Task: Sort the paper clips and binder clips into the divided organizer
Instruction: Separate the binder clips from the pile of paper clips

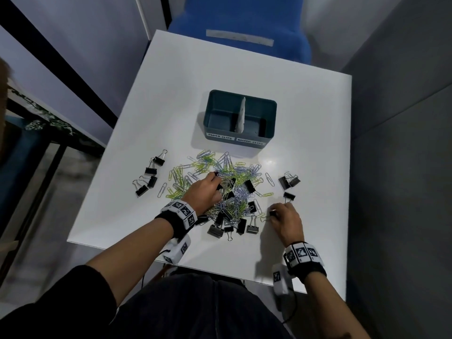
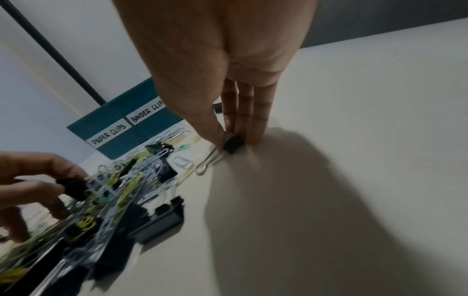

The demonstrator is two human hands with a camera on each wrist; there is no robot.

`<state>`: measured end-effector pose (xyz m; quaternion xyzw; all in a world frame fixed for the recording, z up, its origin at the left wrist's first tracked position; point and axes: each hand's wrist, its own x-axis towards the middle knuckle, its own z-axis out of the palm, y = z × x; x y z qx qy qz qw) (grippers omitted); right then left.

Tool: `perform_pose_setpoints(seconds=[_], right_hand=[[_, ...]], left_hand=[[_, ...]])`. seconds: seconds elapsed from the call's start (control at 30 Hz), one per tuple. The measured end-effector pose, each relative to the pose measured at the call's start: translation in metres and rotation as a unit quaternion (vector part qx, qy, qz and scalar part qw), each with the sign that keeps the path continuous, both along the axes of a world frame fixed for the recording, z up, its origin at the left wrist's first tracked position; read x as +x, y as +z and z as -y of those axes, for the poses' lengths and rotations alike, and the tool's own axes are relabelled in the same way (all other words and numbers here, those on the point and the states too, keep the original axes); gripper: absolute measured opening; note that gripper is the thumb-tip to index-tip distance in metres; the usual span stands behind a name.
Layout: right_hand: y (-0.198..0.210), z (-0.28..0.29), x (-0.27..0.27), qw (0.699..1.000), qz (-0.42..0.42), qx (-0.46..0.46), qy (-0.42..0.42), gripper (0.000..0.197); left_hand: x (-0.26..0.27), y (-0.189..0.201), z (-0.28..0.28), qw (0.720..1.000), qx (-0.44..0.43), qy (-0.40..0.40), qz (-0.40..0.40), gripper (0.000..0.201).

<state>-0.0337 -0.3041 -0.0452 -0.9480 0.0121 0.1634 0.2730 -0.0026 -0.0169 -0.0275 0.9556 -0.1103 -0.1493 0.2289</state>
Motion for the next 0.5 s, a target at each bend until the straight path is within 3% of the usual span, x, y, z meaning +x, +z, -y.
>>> perform_pose_setpoints(seconds=[0.13, 0.27, 0.4, 0.5], right_hand=[[-0.001, 0.016, 0.010, 0.998, 0.016, -0.011, -0.062, 0.019], [0.002, 0.014, 0.005, 0.991, 0.069, -0.028, -0.110, 0.019], [0.008, -0.009, -0.015, 0.998, 0.067, 0.005, 0.007, 0.023], [0.008, -0.027, -0.030, 0.991, 0.040, 0.003, 0.130, 0.025]], left_hand=[[0.003, 0.000, -0.003, 0.999, -0.037, 0.035, 0.019, 0.023], [0.011, 0.008, -0.009, 0.989, -0.085, 0.118, 0.017, 0.022], [0.020, 0.013, -0.021, 0.987, -0.086, 0.131, 0.020, 0.022], [0.024, 0.018, -0.034, 0.978, -0.146, 0.152, -0.001, 0.024]])
